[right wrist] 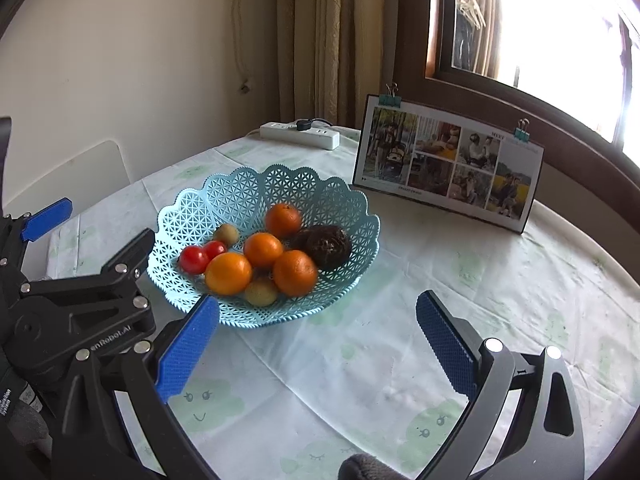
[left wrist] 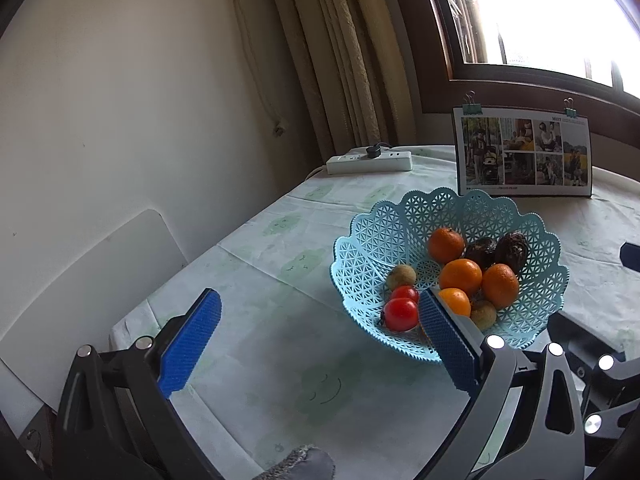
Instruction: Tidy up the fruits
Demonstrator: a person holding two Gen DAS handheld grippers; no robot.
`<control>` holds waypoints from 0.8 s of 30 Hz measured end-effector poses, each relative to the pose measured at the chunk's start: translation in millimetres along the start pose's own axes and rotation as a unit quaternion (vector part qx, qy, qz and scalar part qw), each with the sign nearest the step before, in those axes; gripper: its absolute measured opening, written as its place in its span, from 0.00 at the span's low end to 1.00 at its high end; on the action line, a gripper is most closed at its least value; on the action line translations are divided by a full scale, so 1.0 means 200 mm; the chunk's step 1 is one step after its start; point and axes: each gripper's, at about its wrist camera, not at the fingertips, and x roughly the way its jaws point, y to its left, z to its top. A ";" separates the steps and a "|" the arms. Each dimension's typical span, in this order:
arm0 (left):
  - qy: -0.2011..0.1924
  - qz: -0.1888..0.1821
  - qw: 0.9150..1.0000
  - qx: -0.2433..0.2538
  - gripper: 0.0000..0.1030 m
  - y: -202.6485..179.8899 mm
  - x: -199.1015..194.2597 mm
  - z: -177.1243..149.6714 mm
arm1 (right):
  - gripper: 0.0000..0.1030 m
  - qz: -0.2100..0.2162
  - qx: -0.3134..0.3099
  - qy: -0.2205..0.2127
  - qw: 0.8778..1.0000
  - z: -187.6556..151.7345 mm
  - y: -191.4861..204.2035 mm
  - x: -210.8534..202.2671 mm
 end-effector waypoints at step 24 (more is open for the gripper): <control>0.014 0.007 1.000 0.011 0.97 -0.01 0.04 -0.03 | 0.95 -0.045 -0.020 0.007 0.999 0.02 0.02 0.04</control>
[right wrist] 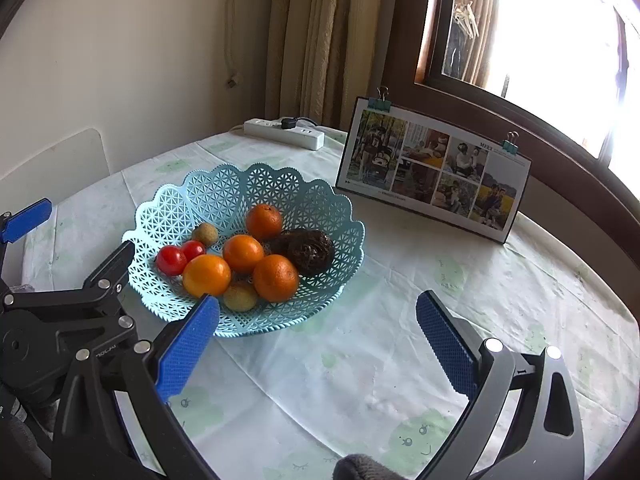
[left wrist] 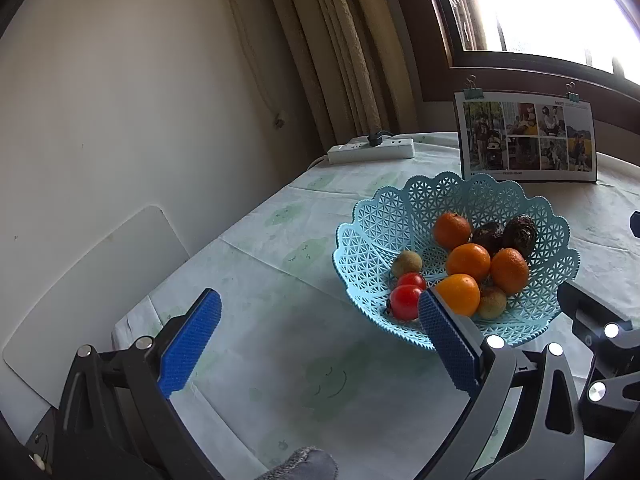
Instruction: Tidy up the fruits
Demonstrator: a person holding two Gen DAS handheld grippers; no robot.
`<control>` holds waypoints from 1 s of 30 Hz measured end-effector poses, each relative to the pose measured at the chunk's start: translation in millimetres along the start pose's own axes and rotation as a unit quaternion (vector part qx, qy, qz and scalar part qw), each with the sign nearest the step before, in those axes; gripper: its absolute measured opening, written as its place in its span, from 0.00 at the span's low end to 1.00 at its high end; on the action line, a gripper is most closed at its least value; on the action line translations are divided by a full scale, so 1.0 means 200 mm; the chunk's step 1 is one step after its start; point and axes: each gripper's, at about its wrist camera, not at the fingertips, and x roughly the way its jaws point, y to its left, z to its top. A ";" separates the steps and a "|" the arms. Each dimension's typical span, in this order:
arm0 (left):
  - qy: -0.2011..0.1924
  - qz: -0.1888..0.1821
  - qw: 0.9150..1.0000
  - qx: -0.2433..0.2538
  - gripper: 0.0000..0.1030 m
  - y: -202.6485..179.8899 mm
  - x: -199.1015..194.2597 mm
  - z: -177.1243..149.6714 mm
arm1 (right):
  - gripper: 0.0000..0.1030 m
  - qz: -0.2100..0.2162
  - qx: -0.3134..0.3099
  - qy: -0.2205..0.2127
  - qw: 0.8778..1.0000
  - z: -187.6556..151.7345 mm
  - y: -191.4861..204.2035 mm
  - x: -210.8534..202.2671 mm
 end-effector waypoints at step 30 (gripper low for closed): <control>-0.001 0.001 1.000 0.007 0.97 -0.05 -0.04 -0.01 | 0.95 0.001 0.031 0.012 0.999 -0.04 -0.12 0.03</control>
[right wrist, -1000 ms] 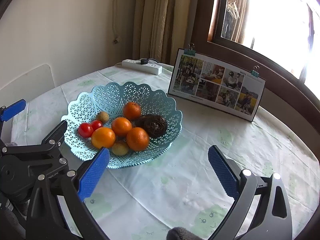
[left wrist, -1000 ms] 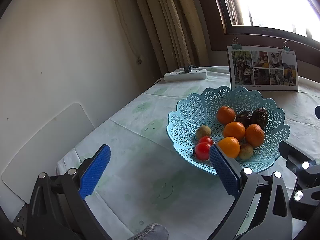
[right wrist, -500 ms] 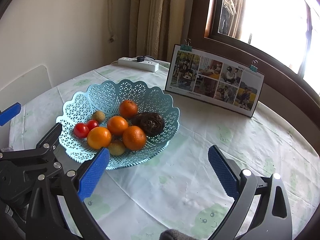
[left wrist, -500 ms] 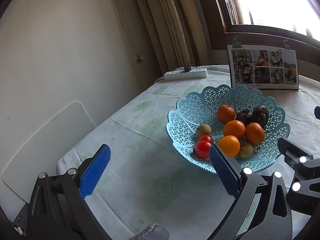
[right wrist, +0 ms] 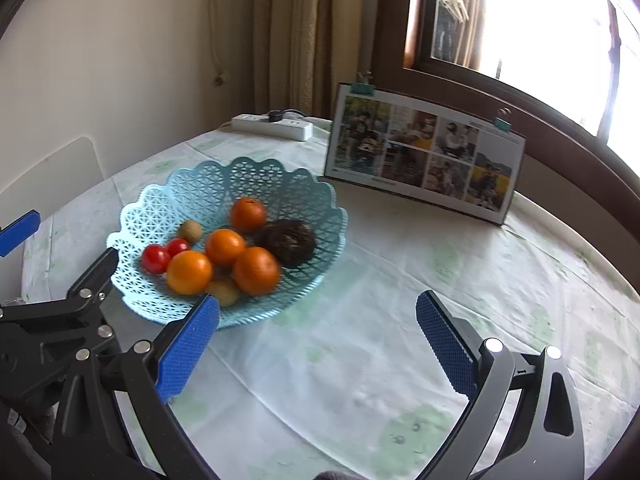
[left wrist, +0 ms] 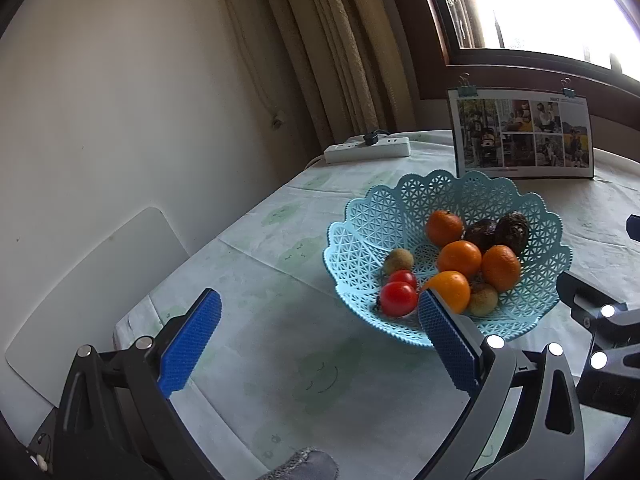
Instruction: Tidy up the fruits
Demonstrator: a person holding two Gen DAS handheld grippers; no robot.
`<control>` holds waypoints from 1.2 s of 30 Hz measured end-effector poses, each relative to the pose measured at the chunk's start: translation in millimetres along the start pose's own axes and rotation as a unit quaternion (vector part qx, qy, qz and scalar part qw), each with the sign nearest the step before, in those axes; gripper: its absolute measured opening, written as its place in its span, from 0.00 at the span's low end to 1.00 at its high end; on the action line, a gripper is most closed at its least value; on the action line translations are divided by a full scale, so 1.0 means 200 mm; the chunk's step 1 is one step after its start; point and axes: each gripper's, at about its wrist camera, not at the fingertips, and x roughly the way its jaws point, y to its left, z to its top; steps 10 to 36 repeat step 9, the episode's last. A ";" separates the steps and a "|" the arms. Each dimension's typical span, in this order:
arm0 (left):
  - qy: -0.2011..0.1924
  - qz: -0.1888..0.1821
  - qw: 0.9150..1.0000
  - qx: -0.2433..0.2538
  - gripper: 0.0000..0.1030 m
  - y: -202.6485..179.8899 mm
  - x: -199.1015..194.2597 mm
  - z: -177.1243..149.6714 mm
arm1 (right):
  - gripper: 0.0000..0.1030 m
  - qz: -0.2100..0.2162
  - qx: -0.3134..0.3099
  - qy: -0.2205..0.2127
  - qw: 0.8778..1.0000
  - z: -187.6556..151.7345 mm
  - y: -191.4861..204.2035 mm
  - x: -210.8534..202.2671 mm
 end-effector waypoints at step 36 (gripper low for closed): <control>0.010 -0.083 0.996 0.034 0.97 -0.25 -0.11 0.00 | 0.95 -0.074 0.056 0.050 0.994 -0.19 -0.41 -0.08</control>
